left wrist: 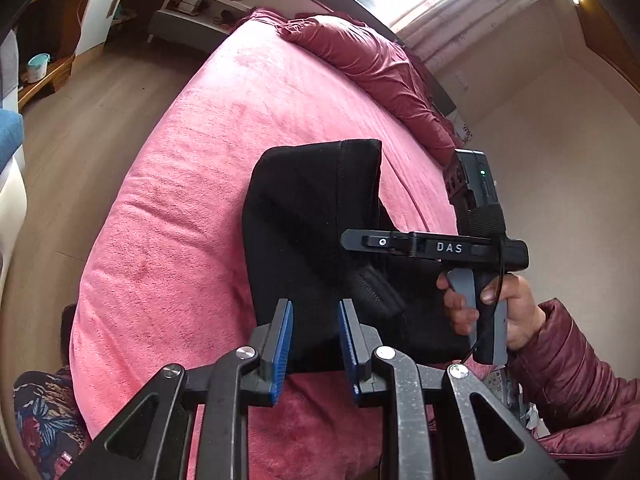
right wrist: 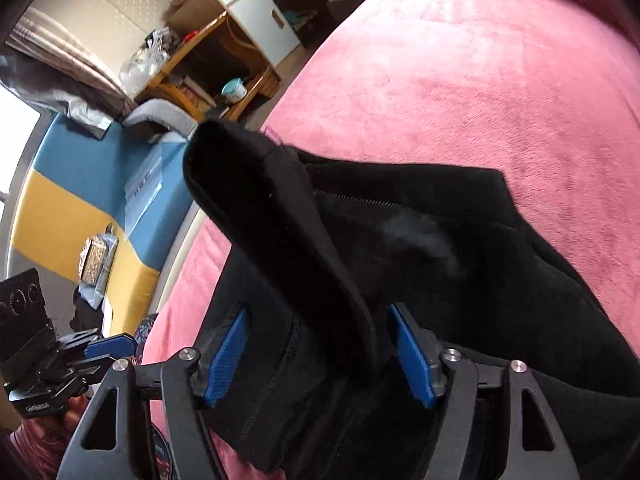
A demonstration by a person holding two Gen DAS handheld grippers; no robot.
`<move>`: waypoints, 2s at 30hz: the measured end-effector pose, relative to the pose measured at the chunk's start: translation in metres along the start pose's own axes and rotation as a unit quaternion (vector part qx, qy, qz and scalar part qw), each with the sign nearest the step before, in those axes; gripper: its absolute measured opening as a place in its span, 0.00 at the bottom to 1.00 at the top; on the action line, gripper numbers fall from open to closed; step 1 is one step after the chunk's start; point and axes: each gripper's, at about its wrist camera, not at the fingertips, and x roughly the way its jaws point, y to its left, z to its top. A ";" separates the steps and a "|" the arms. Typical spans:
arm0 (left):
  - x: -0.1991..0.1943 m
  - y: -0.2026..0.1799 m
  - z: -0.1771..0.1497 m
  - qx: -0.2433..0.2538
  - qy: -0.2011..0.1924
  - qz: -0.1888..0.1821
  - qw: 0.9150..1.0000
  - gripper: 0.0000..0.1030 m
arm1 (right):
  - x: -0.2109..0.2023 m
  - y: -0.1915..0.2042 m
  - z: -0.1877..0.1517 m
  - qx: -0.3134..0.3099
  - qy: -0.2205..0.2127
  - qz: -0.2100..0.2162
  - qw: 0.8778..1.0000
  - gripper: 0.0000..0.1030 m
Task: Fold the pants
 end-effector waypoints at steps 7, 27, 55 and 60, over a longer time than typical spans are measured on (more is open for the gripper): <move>-0.008 0.008 0.000 -0.020 -0.008 0.002 1.000 0.24 | 0.027 0.024 -0.002 -0.049 0.052 -0.011 0.997 0.13; -0.004 -0.043 0.033 0.028 -0.023 -0.030 0.999 0.25 | -0.195 0.007 -0.069 0.036 -0.196 0.091 0.976 0.12; 0.156 -0.158 -0.014 0.184 0.142 0.024 0.972 0.28 | -0.196 -0.167 -0.247 0.282 -0.232 -0.012 0.931 0.22; 0.155 -0.160 -0.014 0.191 0.129 0.032 0.972 0.28 | -0.189 -0.133 -0.261 0.248 -0.206 -0.019 0.946 0.22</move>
